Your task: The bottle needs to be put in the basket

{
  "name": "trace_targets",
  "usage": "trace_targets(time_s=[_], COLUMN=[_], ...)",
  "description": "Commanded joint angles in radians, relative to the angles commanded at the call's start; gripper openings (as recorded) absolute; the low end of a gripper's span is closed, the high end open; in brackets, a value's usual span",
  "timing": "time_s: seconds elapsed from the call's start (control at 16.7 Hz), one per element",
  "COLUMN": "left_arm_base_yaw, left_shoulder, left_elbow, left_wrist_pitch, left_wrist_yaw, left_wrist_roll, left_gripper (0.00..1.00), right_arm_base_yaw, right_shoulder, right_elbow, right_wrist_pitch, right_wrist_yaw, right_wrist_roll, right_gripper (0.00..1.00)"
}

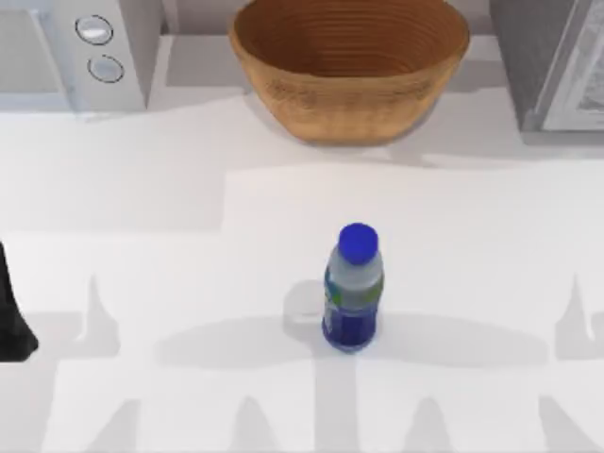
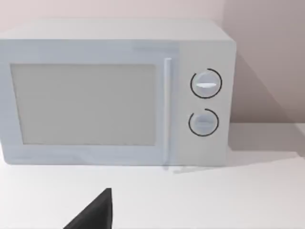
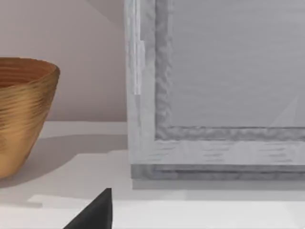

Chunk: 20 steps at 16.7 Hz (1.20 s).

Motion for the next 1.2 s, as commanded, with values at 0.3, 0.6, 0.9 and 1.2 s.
trace_targets(time_s=[0.3,0.6,0.9,1.2], left_arm_base_yaw=[-0.042,-0.203,-0.418,-0.634], left_shoulder=[0.062,0.375,0.87,1.393], left_elbow=[0.013,0.059,0.117,0.175], left_wrist_pitch=[0.062,0.331,0.709,1.089], left_wrist_yaw=[0.003,0.001,-0.012,-0.024], left_wrist_roll=[-0.001,-0.002,-0.004,-0.003], left_gripper=[1.0,1.0,1.0,1.0], right_arm_base_yaw=[0.0,0.0,0.0,0.0], right_shoulder=[0.0,0.0,0.0,0.0], right_elbow=[0.0,0.0,0.0,0.0], right_wrist_pitch=[0.0,0.0,0.0,0.0], right_wrist_yaw=[0.0,0.0,0.0,0.0], right_wrist_roll=[0.0,0.0,0.0,0.0], right_gripper=[1.0,1.0,1.0,1.0])
